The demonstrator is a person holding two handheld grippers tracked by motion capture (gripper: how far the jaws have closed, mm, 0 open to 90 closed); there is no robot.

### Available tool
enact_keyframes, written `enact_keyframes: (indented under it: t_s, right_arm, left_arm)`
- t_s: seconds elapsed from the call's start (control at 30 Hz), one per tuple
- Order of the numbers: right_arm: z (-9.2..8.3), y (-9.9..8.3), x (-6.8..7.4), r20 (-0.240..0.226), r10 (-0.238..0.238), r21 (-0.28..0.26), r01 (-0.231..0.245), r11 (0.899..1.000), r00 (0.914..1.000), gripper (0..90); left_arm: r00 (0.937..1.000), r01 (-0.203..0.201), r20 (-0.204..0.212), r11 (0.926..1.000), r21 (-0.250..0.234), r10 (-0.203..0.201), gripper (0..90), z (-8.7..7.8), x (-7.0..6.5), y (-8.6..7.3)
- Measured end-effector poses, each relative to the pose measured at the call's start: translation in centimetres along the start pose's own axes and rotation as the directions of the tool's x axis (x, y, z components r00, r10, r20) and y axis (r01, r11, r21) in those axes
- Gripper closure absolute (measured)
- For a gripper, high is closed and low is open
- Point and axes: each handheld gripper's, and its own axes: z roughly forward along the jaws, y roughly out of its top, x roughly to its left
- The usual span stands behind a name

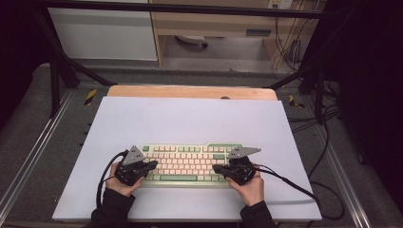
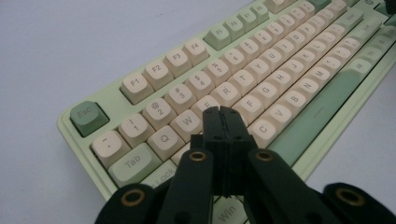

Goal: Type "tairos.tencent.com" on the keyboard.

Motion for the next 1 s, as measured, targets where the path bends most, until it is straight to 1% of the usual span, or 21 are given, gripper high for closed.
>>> enact_keyframes:
  t_s: [0.3,0.43,0.57,0.77,0.93,1.0]
  right_arm:
    - [0.9,0.9,0.9,-0.019,-0.017,0.003,0.017,1.000,0.9997,90.0]
    - [1.6,1.4,1.4,-0.031,-0.022,0.002,0.022,1.000,0.9993,90.0]
    - [2.2,1.7,1.9,-0.033,-0.032,0.008,0.033,0.999,0.9989,90.0]
    - [3.0,2.0,2.3,-0.042,-0.031,0.011,0.031,0.999,0.9986,90.0]
    - [4.0,2.5,3.0,-0.050,-0.049,0.015,0.050,0.999,0.9975,90.0]
    - [4.4,2.7,3.3,-0.049,-0.047,0.021,0.048,0.999,0.9977,90.0]
  left_arm:
    - [0.9999,0.013,0.008,0.9999,-0.003,-0.013,90.0,-0.2,0.2,-0.3]
    - [0.9999,0.013,0.010,0.9999,0.001,-0.013,90.0,-0.2,0.3,-0.4]
    - [0.9998,0.015,0.011,0.9999,-0.001,-0.015,90.0,-0.2,0.3,-0.4]
    - [0.9998,0.014,0.014,0.9999,0.001,-0.014,90.0,-0.1,0.3,-0.5]
    - [0.9998,0.015,0.013,0.9999,-0.001,-0.015,90.0,-0.1,0.4,-0.5]
    - [0.9998,0.016,0.013,0.9999,-0.003,-0.016,90.0,-0.2,0.4,-0.5]
